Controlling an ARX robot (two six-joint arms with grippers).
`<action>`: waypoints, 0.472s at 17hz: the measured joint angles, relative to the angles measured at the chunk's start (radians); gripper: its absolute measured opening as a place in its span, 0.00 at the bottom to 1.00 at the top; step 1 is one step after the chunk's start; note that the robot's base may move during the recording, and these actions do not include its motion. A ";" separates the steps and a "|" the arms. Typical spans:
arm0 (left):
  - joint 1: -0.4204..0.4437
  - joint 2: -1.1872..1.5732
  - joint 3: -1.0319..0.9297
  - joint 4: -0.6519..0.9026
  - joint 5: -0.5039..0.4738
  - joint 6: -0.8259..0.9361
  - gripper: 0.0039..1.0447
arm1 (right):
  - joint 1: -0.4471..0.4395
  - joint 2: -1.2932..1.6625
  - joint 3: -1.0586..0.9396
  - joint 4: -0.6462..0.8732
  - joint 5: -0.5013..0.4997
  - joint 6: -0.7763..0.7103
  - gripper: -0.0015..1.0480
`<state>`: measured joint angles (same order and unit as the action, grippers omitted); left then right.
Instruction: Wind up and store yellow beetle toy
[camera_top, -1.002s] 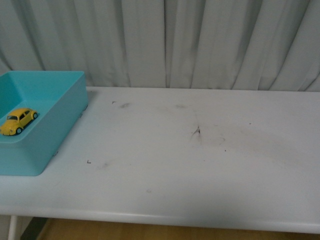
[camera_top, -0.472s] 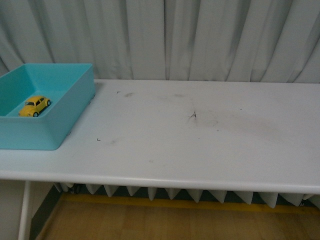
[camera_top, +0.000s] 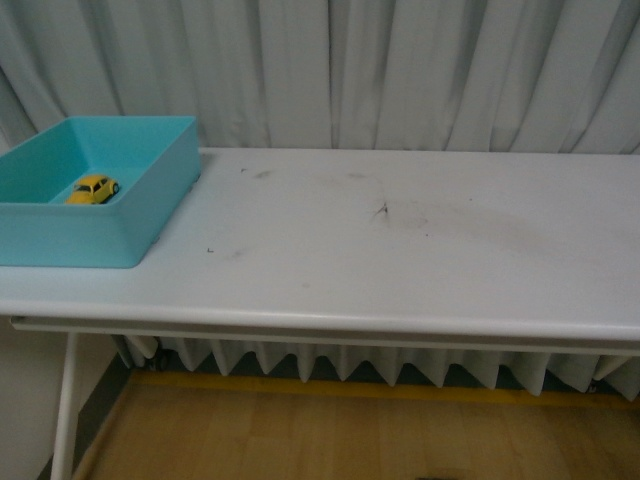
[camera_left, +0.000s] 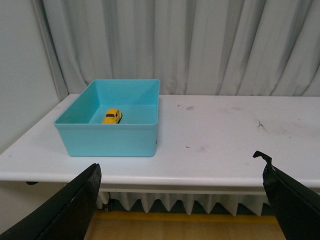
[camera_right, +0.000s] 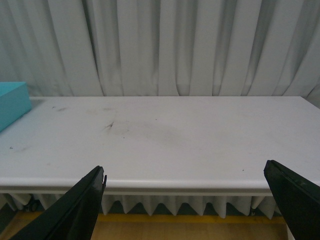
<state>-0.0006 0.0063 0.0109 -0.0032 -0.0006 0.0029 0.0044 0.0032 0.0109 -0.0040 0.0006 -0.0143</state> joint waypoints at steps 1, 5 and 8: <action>0.000 0.000 0.000 0.000 0.000 0.000 0.94 | 0.000 0.000 0.000 0.000 0.000 0.000 0.94; 0.000 0.000 0.000 0.000 0.000 0.000 0.94 | 0.000 0.000 0.000 0.000 0.000 0.000 0.94; 0.000 0.000 0.000 0.000 0.000 0.000 0.94 | 0.000 0.000 0.000 0.000 0.000 0.000 0.94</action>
<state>-0.0006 0.0063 0.0109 -0.0032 -0.0006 0.0029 0.0044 0.0029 0.0109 -0.0040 0.0006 -0.0143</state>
